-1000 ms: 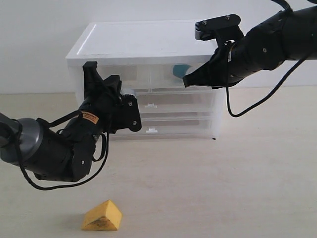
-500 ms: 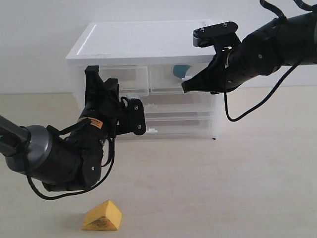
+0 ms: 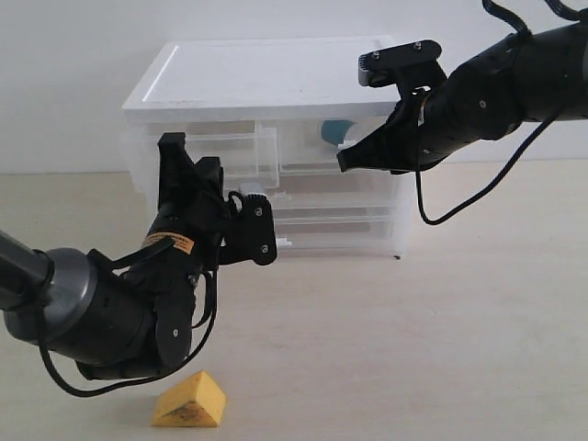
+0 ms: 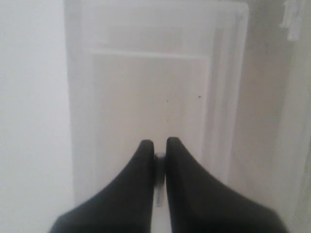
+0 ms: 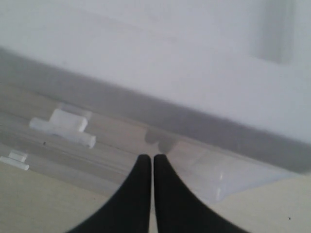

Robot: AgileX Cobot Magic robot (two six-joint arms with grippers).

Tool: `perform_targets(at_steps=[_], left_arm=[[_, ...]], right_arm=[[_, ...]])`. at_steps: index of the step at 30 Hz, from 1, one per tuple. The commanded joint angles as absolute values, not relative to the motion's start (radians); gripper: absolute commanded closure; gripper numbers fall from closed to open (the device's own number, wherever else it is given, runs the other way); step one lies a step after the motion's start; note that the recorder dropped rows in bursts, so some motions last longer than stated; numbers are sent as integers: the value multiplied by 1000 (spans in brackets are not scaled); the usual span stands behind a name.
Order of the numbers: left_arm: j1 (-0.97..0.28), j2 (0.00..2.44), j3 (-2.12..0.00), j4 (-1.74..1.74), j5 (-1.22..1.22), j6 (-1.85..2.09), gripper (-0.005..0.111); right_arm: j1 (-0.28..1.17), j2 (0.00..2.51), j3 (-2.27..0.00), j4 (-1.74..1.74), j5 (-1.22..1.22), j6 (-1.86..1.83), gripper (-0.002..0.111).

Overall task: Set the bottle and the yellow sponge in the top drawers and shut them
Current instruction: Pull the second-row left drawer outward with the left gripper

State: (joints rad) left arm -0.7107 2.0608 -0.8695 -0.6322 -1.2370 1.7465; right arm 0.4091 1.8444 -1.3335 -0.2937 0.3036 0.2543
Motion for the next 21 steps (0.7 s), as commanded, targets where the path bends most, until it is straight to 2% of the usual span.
perform_targets(at_steps=[1, 21], left_arm=[[-721, 2026, -832, -658, -1221, 1743, 103], [-791, 1969, -749, -733, -1221, 1722, 103]], right_arm=[[405, 1848, -1338, -311, 214, 252, 108], [407, 1848, -1338, -303, 235, 252, 108]])
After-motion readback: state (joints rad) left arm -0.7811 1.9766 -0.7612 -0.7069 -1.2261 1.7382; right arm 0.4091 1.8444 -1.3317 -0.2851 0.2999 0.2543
